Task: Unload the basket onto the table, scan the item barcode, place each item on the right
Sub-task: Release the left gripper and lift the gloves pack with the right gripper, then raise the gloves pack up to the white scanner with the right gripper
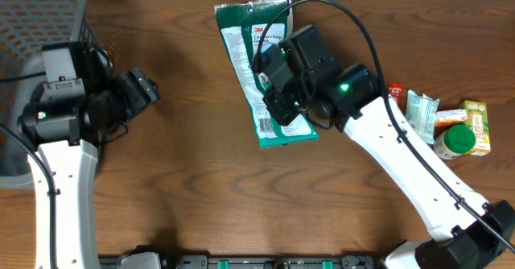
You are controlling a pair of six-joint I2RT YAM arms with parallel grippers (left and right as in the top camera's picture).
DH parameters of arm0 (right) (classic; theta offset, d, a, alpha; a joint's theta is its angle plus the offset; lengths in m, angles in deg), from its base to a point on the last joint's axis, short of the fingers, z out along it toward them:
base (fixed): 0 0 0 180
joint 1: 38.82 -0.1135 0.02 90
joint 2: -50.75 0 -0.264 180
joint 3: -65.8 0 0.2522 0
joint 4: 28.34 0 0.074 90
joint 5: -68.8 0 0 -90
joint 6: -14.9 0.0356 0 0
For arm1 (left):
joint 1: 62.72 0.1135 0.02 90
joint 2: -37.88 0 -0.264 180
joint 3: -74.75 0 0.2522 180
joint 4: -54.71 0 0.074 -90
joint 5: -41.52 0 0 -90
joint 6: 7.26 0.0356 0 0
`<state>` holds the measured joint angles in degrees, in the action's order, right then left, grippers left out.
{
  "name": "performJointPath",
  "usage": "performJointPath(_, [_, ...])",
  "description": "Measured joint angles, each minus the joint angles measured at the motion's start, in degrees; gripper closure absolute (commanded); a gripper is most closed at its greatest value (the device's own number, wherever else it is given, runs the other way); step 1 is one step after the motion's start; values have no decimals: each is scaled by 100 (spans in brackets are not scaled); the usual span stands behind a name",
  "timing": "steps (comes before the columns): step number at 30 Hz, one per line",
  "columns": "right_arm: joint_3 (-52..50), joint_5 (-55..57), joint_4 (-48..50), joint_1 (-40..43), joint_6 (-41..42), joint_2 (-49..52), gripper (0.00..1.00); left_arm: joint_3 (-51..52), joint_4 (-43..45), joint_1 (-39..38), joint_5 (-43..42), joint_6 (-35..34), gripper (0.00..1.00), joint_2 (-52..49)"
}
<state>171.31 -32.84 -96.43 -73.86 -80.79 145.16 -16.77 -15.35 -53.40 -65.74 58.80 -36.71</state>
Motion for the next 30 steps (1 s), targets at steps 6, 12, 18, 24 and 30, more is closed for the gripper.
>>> performJointPath(6, [0, -13, -186, 0, -2, 0, 99, 0, -4, 0, 0, 0, 15, 0])
performJointPath(12, [0, -13, -208, 0, -2, 0, 99, 2, -7, 0, 0, 0, 15, 0])
performJointPath(18, [0, -11, -221, 0, 0, 0, 99, 0, -7, 0, 0, 0, 15, 0])
performJointPath(24, [0, -4, -328, 0, -83, 0, 99, 0, -7, 0, 0, 0, 15, 0])
performJointPath(30, [44, 389, -621, -2, -199, 0, 99, 0, -7, 0, 0, 0, 15, 0])
